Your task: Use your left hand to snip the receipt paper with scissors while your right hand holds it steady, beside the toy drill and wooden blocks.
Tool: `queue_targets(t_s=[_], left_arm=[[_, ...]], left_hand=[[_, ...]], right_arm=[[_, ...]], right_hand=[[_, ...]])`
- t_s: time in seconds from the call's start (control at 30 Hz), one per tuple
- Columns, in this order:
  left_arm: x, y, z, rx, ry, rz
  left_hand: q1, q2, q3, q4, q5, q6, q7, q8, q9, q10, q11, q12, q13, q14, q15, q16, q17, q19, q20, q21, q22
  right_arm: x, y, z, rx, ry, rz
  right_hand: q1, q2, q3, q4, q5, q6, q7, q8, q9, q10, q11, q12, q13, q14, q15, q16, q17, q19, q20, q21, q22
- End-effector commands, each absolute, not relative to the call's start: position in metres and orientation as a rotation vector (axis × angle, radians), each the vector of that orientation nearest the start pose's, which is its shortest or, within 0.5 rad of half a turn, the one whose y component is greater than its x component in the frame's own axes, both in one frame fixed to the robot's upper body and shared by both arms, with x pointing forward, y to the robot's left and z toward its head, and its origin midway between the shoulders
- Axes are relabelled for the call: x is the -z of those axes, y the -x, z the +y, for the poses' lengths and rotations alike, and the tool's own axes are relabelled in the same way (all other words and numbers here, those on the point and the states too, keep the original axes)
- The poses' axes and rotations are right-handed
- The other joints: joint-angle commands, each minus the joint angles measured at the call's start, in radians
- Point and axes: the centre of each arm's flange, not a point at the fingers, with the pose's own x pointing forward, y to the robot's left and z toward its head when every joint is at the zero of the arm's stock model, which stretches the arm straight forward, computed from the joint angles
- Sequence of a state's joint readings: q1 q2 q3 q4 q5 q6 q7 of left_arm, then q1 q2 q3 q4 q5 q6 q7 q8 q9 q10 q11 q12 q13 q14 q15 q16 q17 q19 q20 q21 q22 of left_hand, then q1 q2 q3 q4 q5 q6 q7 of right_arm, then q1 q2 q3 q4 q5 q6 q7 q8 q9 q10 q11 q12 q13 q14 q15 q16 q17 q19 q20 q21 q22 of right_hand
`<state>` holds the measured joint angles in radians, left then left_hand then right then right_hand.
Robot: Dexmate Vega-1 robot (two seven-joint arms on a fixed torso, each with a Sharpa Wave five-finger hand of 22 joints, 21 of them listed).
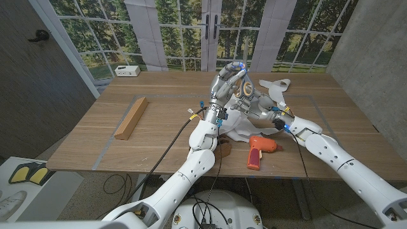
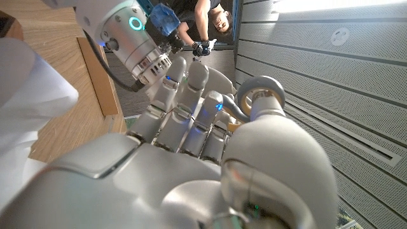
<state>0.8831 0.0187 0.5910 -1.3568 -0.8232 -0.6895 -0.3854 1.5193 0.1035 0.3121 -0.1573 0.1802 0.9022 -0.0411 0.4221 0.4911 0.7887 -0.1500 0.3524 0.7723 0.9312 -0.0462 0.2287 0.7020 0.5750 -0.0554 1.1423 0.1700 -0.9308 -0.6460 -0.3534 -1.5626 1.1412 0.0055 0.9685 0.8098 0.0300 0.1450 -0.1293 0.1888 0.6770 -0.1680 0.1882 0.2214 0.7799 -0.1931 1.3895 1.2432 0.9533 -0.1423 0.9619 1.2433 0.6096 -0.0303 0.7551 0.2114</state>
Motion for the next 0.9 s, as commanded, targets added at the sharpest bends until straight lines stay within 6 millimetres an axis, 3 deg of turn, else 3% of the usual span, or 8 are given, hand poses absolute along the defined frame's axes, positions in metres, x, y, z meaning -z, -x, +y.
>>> queue_targets(t_s=[0.03,0.13,0.2,0.27,0.57,0.67,0.83,0.9], left_arm=[[-0.0017,-0.5391,0.0142,0.814,0.550,-1.004],[-0.0020,-0.5383,0.0139,0.814,0.546,-1.004],[-0.0019,-0.5378,0.0136,0.816,0.545,-1.005],[-0.0019,-0.5373,0.0134,0.817,0.543,-1.005],[-0.0025,-0.5362,0.0139,0.824,0.538,-1.006],[-0.0025,-0.5362,0.0136,0.828,0.536,-1.007],[-0.0033,-0.5346,0.0131,0.828,0.509,-1.028],[-0.0028,-0.5343,0.0126,0.833,0.510,-1.025]], left_hand=[[0.014,0.002,0.006,-0.005,0.005,0.007,0.002,0.002,0.000,0.004,-0.001,0.006,0.000,0.086,-0.172,0.002,0.003,0.010,-0.140,0.000,0.005],[0.015,0.003,0.006,-0.006,0.005,0.007,0.002,0.002,0.000,0.004,-0.002,0.006,0.000,0.085,-0.172,0.002,0.002,0.010,-0.139,0.000,0.005],[0.015,0.002,0.006,-0.006,0.005,0.009,0.002,0.002,-0.001,0.004,-0.001,0.007,0.001,0.086,-0.172,0.003,0.003,0.010,-0.139,0.000,0.005],[0.015,0.003,0.006,-0.005,0.006,0.006,-0.001,0.002,0.001,0.004,0.000,0.007,0.001,0.085,-0.172,0.002,0.002,0.010,-0.139,0.000,0.005],[0.015,0.002,0.005,-0.006,0.005,0.008,-0.001,0.002,-0.001,0.005,-0.001,0.008,0.002,0.088,-0.173,0.003,0.003,0.010,-0.139,0.001,0.005],[0.015,0.002,0.005,-0.005,0.006,0.008,-0.001,0.001,-0.001,0.005,-0.001,0.008,0.002,0.087,-0.172,0.003,0.004,0.010,-0.139,0.001,0.005],[0.014,0.002,0.004,-0.005,0.005,0.011,-0.002,0.002,-0.002,0.006,-0.001,0.008,0.001,0.087,-0.172,0.003,0.004,0.011,-0.139,0.001,0.005],[0.015,0.002,0.005,-0.005,0.006,0.011,0.000,0.001,-0.002,0.006,-0.001,0.007,0.001,0.087,-0.172,0.003,0.003,0.010,-0.139,0.001,0.005]], right_arm=[[0.0239,-0.5416,-0.2155,-1.315,-0.125,-0.523],[0.0231,-0.5411,-0.2161,-1.332,-0.095,-0.525],[0.0233,-0.5415,-0.2165,-1.333,-0.108,-0.527],[0.0239,-0.5422,-0.2173,-1.333,-0.121,-0.530],[0.0241,-0.5429,-0.2188,-1.342,-0.091,-0.523],[0.0240,-0.5428,-0.2194,-1.337,-0.091,-0.525],[0.0246,-0.5423,-0.2215,-1.330,-0.107,-0.527],[0.0248,-0.5420,-0.2230,-1.326,-0.111,-0.533]], right_hand=[[-0.012,-0.009,-0.009,0.007,0.010,0.017,-0.013,0.006,0.001,-0.057,0.017,0.062,0.000,-0.104,-0.072,0.020,-0.005,-0.053,0.030,-0.012,-0.002],[-0.022,0.005,-0.013,0.016,0.018,0.038,-0.022,0.005,-0.009,-0.262,0.033,0.112,-0.005,-0.252,-0.074,-0.019,-0.026,-0.141,0.057,-0.046,-0.010],[-0.027,0.017,-0.012,0.021,0.019,0.043,-0.022,0.004,-0.018,-0.406,0.012,0.062,-0.043,-0.309,-0.075,-0.055,-0.035,-0.170,0.076,-0.060,-0.013],[-0.029,0.019,-0.013,0.022,0.020,0.045,-0.023,0.005,-0.022,-0.475,0.011,0.016,-0.072,-0.349,-0.076,-0.099,-0.060,-0.165,0.075,-0.061,-0.015],[-0.029,0.016,-0.019,0.018,0.022,0.028,-0.029,0.002,-0.025,-0.624,0.065,-0.120,-0.184,-0.452,-0.070,-0.308,-0.196,-0.192,0.102,-0.086,-0.023],[-0.032,0.011,-0.025,0.017,0.023,0.023,-0.033,0.004,-0.024,-0.647,0.089,-0.173,-0.248,-0.520,-0.013,-0.427,-0.286,-0.215,0.109,-0.100,-0.024],[-0.032,0.005,-0.033,0.016,0.025,0.021,-0.034,0.008,-0.020,-0.708,0.117,-0.249,-0.322,-0.596,0.029,-0.543,-0.374,-0.243,0.125,-0.119,-0.024],[-0.031,0.002,-0.038,0.015,0.024,0.022,-0.035,0.011,-0.017,-0.782,0.142,-0.314,-0.364,-0.627,0.053,-0.588,-0.417,-0.255,0.131,-0.129,-0.024]])
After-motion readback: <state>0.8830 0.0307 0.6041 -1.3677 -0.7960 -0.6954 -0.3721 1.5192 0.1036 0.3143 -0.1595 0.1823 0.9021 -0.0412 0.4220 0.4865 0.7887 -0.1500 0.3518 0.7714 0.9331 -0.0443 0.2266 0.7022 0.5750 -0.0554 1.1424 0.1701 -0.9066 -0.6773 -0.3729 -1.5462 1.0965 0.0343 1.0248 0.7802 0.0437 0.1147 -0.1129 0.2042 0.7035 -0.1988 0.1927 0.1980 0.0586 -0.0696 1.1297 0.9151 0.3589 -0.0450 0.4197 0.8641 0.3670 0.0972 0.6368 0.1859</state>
